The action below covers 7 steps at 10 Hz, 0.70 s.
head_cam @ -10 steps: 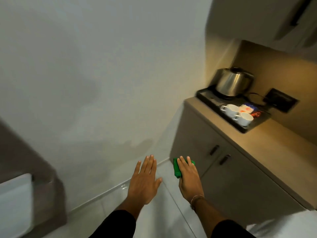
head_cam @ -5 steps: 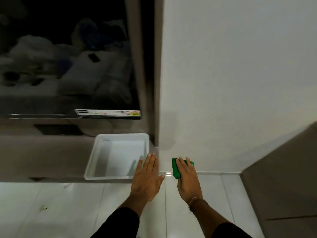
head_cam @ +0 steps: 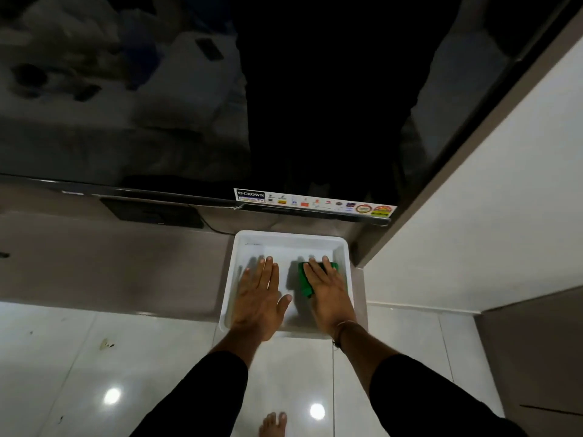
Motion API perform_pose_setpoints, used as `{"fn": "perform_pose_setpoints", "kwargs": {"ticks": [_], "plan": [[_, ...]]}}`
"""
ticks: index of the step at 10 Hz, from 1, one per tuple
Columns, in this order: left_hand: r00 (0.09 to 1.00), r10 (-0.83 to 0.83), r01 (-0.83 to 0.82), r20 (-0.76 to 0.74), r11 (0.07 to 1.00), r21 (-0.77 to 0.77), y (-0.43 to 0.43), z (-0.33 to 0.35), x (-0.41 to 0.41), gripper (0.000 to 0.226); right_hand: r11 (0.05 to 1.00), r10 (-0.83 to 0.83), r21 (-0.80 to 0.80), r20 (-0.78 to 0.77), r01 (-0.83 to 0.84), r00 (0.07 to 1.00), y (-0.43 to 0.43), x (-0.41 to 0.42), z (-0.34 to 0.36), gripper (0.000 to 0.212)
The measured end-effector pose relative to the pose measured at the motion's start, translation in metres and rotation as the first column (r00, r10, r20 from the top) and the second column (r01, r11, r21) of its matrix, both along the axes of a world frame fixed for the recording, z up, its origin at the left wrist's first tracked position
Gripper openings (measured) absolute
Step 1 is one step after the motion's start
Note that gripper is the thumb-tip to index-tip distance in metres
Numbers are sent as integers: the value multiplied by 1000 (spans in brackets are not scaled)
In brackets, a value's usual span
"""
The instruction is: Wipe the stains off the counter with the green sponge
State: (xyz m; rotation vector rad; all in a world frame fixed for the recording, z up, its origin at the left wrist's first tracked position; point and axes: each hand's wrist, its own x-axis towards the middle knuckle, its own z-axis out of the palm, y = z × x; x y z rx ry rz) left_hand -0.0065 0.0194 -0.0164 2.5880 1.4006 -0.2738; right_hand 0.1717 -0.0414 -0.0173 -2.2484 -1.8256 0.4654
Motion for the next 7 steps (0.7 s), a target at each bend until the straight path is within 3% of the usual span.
{"fn": "perform_pose_setpoints", "kwargs": {"ticks": [3,5,7], "plan": [[997,53,-49,57,997,-58,7,-19,-12,82,982,85,-174,90,-69,992,12,-6,-29,81],[1000,8,-8,3,1000,-20,5,-10,-7,82,968,149,-214,50,-135,988,12,1,-21,85],[993,-93,88,80,994,59,-23,14,17,78,1000,13,20,-96,-11,995,-35,11,18,93]]}}
